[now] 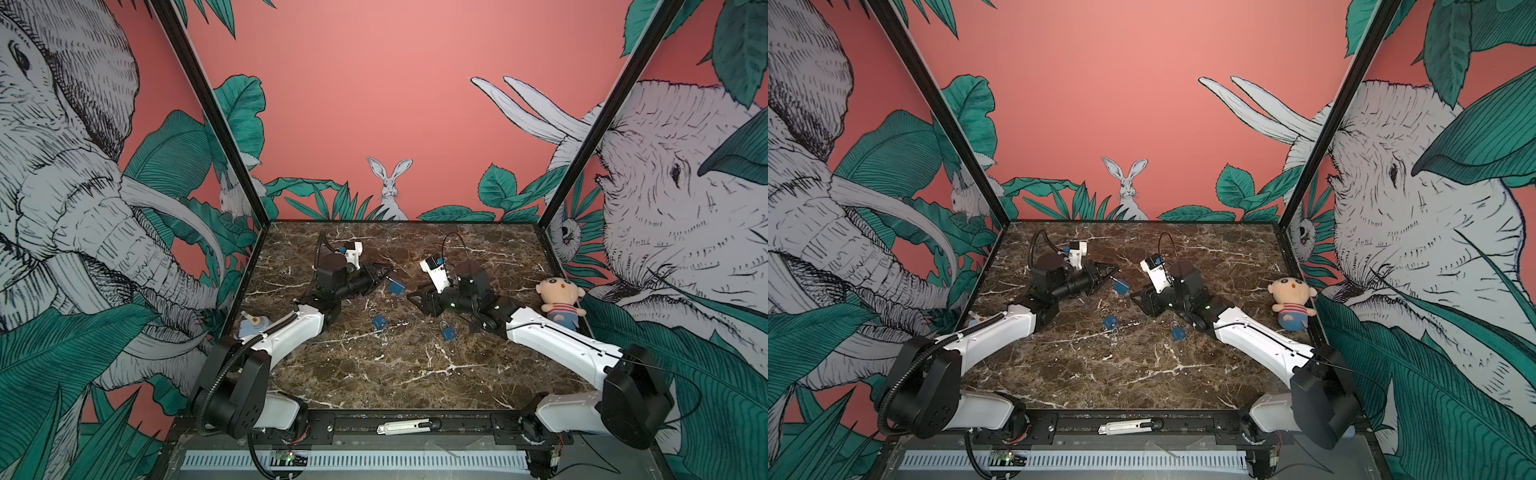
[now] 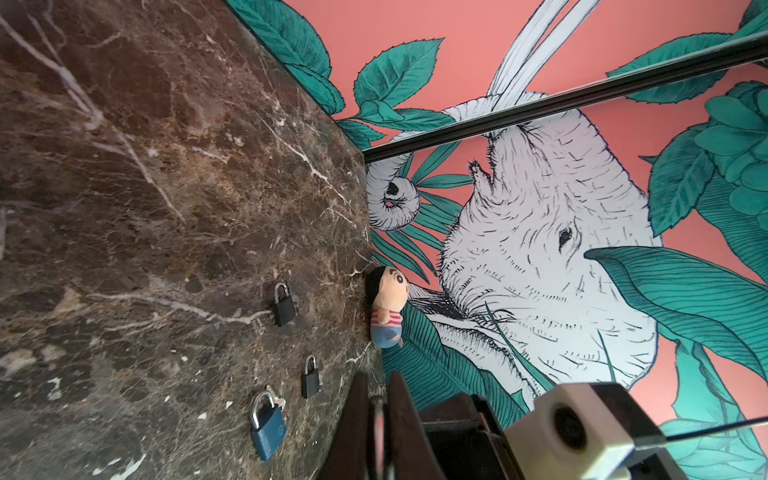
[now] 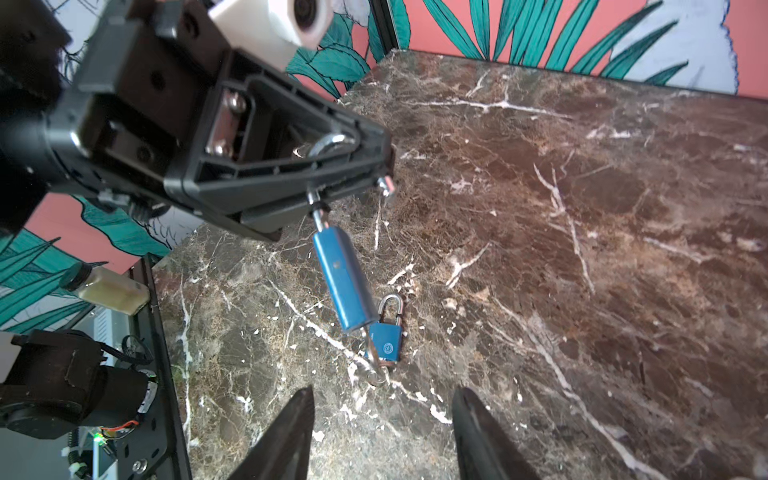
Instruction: Lock with the key
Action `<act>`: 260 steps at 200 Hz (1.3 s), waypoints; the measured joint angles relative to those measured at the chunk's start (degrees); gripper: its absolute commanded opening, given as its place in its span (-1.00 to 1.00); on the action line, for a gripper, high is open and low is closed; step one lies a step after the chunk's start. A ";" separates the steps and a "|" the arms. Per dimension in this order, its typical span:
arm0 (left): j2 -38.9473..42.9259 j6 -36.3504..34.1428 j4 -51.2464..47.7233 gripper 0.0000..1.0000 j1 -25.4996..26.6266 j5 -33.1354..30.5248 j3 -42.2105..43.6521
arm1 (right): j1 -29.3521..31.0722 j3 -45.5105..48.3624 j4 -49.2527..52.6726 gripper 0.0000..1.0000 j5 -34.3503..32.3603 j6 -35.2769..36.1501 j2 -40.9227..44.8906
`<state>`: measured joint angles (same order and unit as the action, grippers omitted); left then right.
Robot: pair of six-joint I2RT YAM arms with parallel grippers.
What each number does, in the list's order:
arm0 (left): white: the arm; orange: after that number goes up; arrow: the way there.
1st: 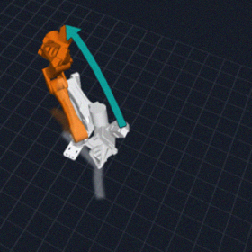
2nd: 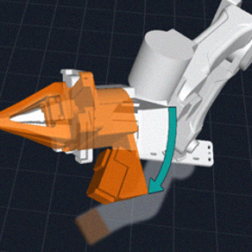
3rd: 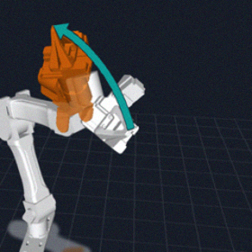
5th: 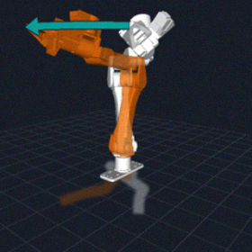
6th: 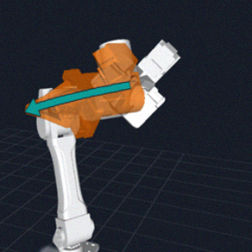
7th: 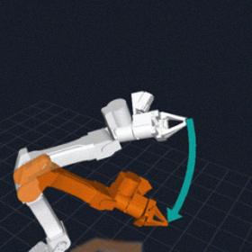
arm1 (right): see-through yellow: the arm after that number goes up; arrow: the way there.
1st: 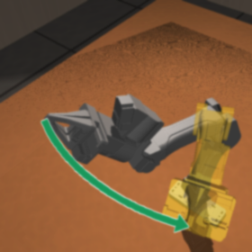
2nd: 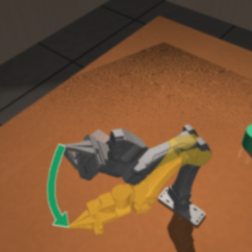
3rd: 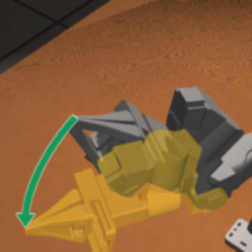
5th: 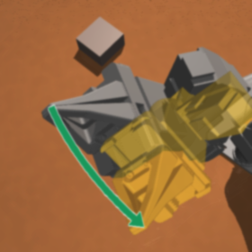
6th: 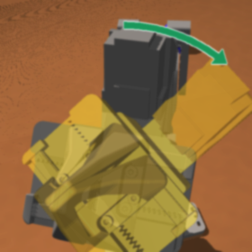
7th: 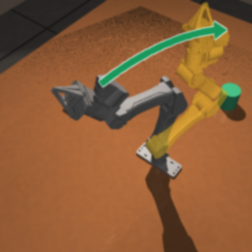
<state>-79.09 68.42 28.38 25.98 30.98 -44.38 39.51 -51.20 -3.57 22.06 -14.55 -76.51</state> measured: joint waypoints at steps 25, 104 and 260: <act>0.72 0.52 -0.26 -1.00 0.26 0.04 -0.70 | 2.34 -1.42 0.66 0.08 -0.90 2.45 0.52; 2.67 1.90 -1.95 -1.00 0.79 0.09 -0.70 | 3.67 -5.03 1.81 0.13 -3.85 7.37 0.48; 6.43 3.04 -3.21 -1.00 1.05 0.26 -2.97 | 3.67 -9.49 2.14 -0.13 -2.71 9.25 -2.73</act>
<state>-72.66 71.46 25.17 27.03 31.24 -47.35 43.18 -60.69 -1.43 19.35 -5.30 -79.24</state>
